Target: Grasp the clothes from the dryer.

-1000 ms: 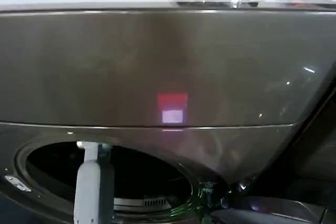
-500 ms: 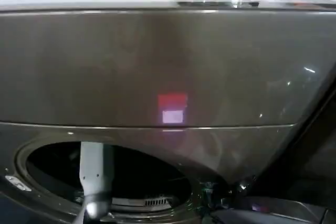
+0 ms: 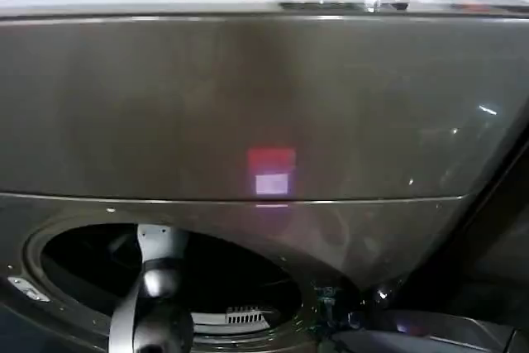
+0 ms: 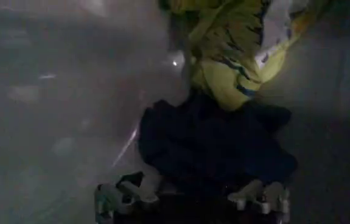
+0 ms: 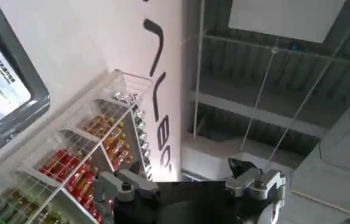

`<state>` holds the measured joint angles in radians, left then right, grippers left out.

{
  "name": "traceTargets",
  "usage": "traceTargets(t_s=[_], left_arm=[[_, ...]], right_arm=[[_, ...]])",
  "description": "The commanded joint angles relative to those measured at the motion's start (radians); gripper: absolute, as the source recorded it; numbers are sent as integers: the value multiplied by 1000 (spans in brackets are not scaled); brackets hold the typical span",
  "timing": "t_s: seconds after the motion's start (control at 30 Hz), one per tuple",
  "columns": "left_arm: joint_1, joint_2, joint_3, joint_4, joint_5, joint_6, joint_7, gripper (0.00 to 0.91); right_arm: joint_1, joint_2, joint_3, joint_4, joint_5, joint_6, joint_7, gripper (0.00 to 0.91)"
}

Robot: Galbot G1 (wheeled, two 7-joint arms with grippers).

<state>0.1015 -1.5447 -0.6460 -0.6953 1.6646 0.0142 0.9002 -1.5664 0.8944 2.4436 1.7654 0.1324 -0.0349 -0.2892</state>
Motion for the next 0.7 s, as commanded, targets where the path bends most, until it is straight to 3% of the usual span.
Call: traceTargets(t_s=[0.03,0.7], left_arm=[[-24,32,21,112,14,43,-78,907],[-63,56,194,206,-298,-10,-184,907]], right_arm=[[-3,-1,6,1,4,0,-1,907],[4,-4,-5,9,5,-2,-10,907]])
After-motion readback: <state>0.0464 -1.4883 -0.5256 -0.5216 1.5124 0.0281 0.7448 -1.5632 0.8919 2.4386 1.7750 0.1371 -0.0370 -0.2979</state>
